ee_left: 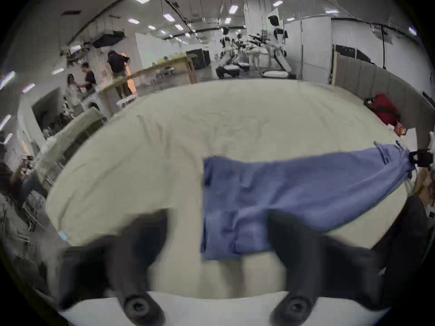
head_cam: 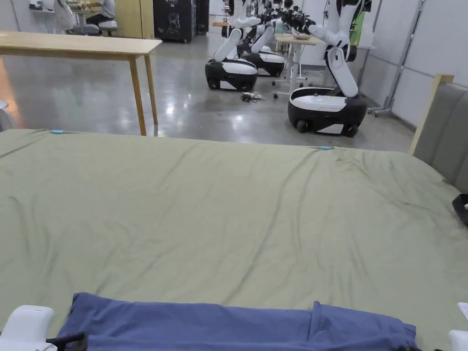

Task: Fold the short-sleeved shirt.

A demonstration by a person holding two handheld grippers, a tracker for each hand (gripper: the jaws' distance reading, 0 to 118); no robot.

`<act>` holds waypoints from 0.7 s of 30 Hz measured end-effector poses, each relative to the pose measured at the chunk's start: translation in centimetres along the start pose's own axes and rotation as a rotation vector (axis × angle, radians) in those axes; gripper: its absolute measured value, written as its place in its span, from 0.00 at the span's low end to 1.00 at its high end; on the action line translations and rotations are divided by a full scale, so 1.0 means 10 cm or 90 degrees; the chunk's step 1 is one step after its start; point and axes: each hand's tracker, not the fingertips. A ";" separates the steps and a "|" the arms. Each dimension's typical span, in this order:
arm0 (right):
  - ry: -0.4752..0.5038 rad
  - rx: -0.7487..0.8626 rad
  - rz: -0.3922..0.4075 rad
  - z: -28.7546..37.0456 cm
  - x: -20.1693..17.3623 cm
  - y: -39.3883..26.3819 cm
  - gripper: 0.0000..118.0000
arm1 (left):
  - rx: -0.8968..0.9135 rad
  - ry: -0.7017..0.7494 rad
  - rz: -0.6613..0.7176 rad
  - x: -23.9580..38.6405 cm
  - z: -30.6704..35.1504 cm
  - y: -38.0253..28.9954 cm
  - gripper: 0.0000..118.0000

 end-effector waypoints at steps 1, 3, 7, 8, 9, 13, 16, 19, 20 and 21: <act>0.005 0.018 0.000 0.10 -0.03 0.04 0.85 | 0.048 -0.023 0.013 0.01 0.15 0.05 0.91; 0.031 0.117 0.008 0.36 -0.19 0.17 0.97 | 0.130 -0.052 0.051 0.11 0.40 0.25 0.91; 0.095 0.242 0.010 0.66 -0.62 0.42 0.97 | 0.294 -0.059 0.044 0.46 0.67 0.42 0.91; 0.094 0.281 0.007 0.71 -0.73 0.45 0.96 | 0.339 -0.043 0.046 0.56 0.71 0.42 0.91; 0.094 0.312 0.005 0.74 -0.80 0.44 0.91 | 0.367 -0.027 0.039 0.63 0.74 0.39 0.91; 0.028 0.339 0.025 0.75 -0.97 0.40 0.01 | 0.340 0.001 0.027 0.72 0.76 0.33 0.29; 0.095 0.303 0.006 0.71 -0.95 0.40 0.01 | 0.280 -0.039 0.047 0.63 0.65 0.28 0.03; 0.073 0.306 0.032 0.72 -1.02 0.36 0.01 | 0.250 -0.039 0.048 0.46 0.61 0.20 0.03; 0.077 0.301 0.033 0.70 -1.01 0.34 0.01 | 0.223 -0.054 0.064 0.36 0.58 0.17 0.03; 0.077 0.299 0.032 0.70 -1.02 0.33 0.01 | 0.213 -0.073 0.084 0.26 0.57 0.13 0.03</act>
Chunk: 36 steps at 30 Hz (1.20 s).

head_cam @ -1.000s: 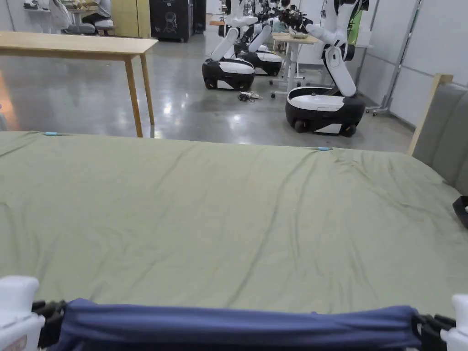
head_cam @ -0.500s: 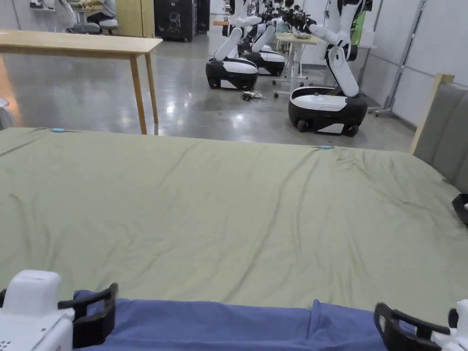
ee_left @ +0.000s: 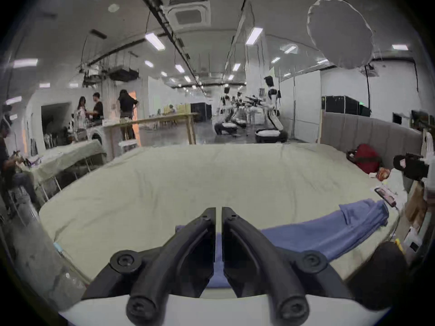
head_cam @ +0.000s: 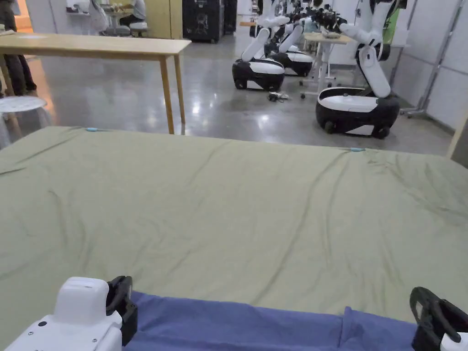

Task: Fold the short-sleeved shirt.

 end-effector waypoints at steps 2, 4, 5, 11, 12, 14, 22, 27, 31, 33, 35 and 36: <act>-0.003 -0.008 0.000 0.02 -0.04 -0.02 0.01 | -0.006 -0.006 0.047 -0.26 -0.01 -0.10 0.04; -0.007 -0.010 0.000 0.05 -0.09 -0.05 0.01 | -0.081 -0.046 0.096 -0.55 -0.06 -0.17 0.25; -0.007 -0.011 -0.001 0.07 -0.12 -0.06 0.01 | -0.110 -0.074 0.118 -0.72 -0.09 -0.25 0.70; -0.006 -0.019 -0.016 0.11 -0.31 -0.14 0.01 | -0.207 -0.159 0.362 -1.55 -0.44 -0.77 1.00; -0.005 -0.019 -0.018 0.11 -0.33 -0.14 0.01 | -0.225 -0.199 0.410 -1.64 -0.53 -0.86 1.00; -0.006 -0.021 -0.018 0.11 -0.39 -0.14 0.01 | -0.293 -0.334 0.569 -1.62 -0.78 -1.05 1.00; -0.016 -0.022 -0.033 0.10 -0.50 -0.09 0.01 | -0.325 -0.385 0.772 -1.56 -1.58 -1.42 0.05; -0.016 -0.027 -0.031 0.07 -0.55 -0.07 0.01 | -0.324 -0.311 0.682 -1.10 -1.18 -0.95 0.04; -0.015 -0.025 -0.030 0.05 -0.58 -0.02 0.01 | -0.229 -0.222 0.648 -1.23 -0.93 -0.71 0.04; -0.011 -0.020 -0.030 0.05 -0.59 -0.01 0.01 | -0.209 -0.182 0.587 -1.73 -1.03 -0.72 0.04; -0.006 -0.020 -0.030 0.04 -0.61 0.02 0.01 | -0.208 -0.132 0.474 -1.75 -0.92 -0.48 0.04; -0.002 -0.020 -0.030 0.03 -0.62 0.03 0.01 | -0.197 -0.118 0.385 -1.64 -0.85 -0.33 0.04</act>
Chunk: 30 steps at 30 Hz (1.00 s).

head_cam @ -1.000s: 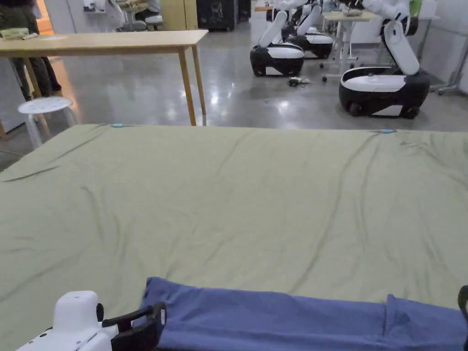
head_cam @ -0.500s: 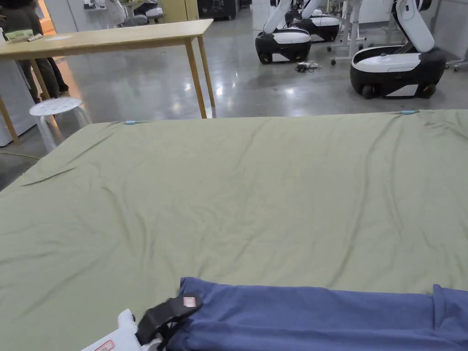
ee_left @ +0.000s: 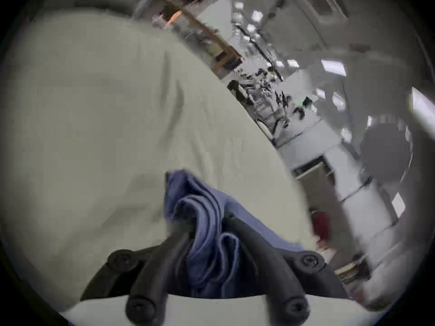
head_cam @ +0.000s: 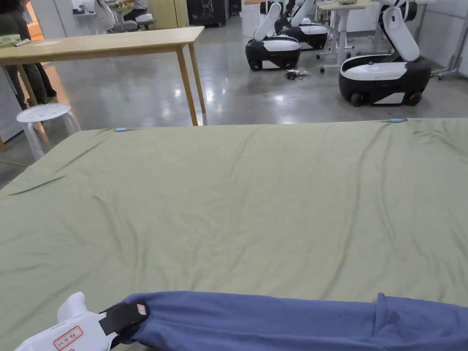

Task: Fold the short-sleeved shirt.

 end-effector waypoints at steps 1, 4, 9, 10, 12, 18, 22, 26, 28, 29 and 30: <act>0.002 0.000 0.001 -0.01 -0.01 0.00 0.01 | 0.007 0.013 -0.073 -0.02 -0.02 0.07 0.04; 0.012 -0.003 0.005 -0.01 0.00 0.00 0.01 | 0.038 0.018 -0.301 0.77 0.03 -0.06 0.04; 0.014 -0.009 0.021 0.05 0.10 0.00 0.01 | -0.008 -0.042 -0.579 2.06 -0.41 -0.88 0.04; 0.012 -0.011 0.022 0.06 0.13 -0.01 0.01 | -0.011 -0.051 -0.615 2.21 -0.53 -1.07 0.04; 0.001 -0.017 0.021 0.10 0.23 -0.05 0.01 | -0.065 -0.048 -0.675 2.45 -0.88 -1.48 0.04; 0.003 -0.037 -0.004 0.16 0.49 -0.08 0.01 | -0.187 0.046 -0.678 2.55 -1.43 -1.97 0.63; 0.019 -0.042 -0.005 0.15 0.60 -0.06 0.01 | -0.115 -0.050 -0.576 2.59 -1.07 -1.68 0.95; 0.038 -0.045 -0.014 0.13 0.68 -0.06 0.01 | 0.011 -0.071 -0.356 2.38 -0.68 -1.26 0.96; 0.044 -0.046 -0.016 0.13 0.69 -0.07 0.01 | -0.044 -0.006 -0.274 2.19 -0.81 -1.18 0.95; 0.048 -0.047 -0.019 0.13 0.70 -0.08 0.01 | -0.114 0.002 -0.251 2.11 -0.95 -1.15 0.87; 0.052 -0.049 -0.023 0.13 0.71 -0.09 0.01 | -0.164 -0.003 -0.245 2.04 -1.05 -1.23 0.64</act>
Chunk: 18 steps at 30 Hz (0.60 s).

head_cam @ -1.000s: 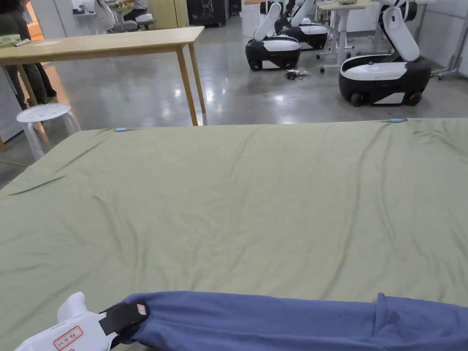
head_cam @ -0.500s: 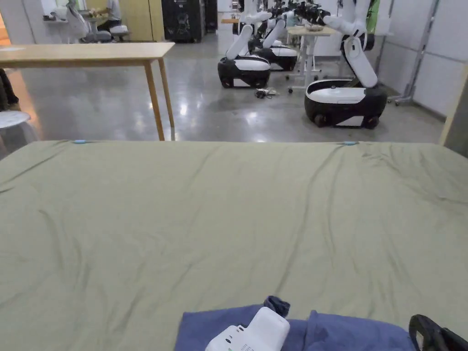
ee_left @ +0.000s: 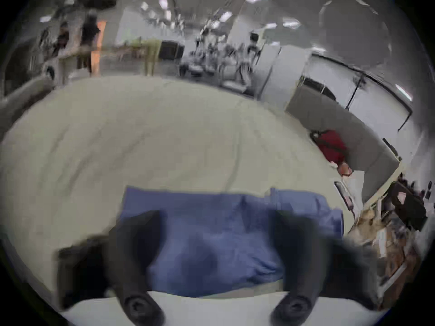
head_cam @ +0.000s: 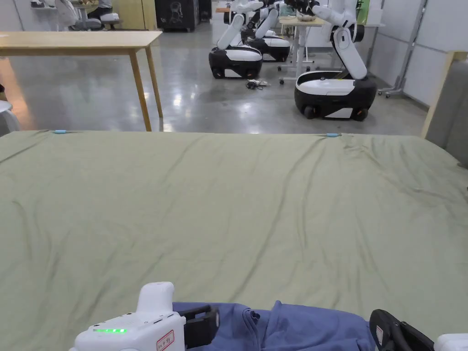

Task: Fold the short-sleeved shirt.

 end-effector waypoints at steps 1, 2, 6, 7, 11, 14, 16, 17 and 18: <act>0.002 -0.001 -0.003 0.00 0.00 -0.01 0.01 | 0.016 -0.017 -0.016 0.03 -0.08 -0.03 0.26; 0.004 -0.001 -0.005 0.00 0.00 -0.02 0.01 | 0.008 -0.033 -0.015 0.09 -0.16 -0.10 0.06; 0.004 -0.006 -0.013 -0.01 0.01 -0.05 0.01 | -0.038 -0.158 -0.006 0.44 -0.56 -0.30 0.05; 0.004 -0.008 -0.014 -0.01 0.01 -0.05 0.01 | -0.059 -0.138 -0.033 0.64 -0.56 -0.32 0.06; 0.001 -0.009 -0.005 0.02 -0.01 -0.02 0.01 | -0.038 -0.137 0.019 0.61 -0.53 -0.30 0.06; 0.004 -0.011 -0.002 -0.01 -0.03 -0.01 0.01 | 0.019 -0.125 0.021 0.38 -0.16 -0.22 0.07; 0.007 -0.013 -0.004 -0.06 -0.06 -0.01 0.01 | 0.084 -0.123 0.066 0.04 0.14 -0.18 0.51; 0.011 -0.015 -0.007 -0.10 -0.10 -0.01 0.01 | 0.109 -0.138 0.114 -0.19 0.31 -0.17 0.94; 0.015 -0.017 -0.008 -0.13 -0.14 -0.01 0.01 | 0.108 -0.135 0.152 -0.42 0.44 -0.17 1.00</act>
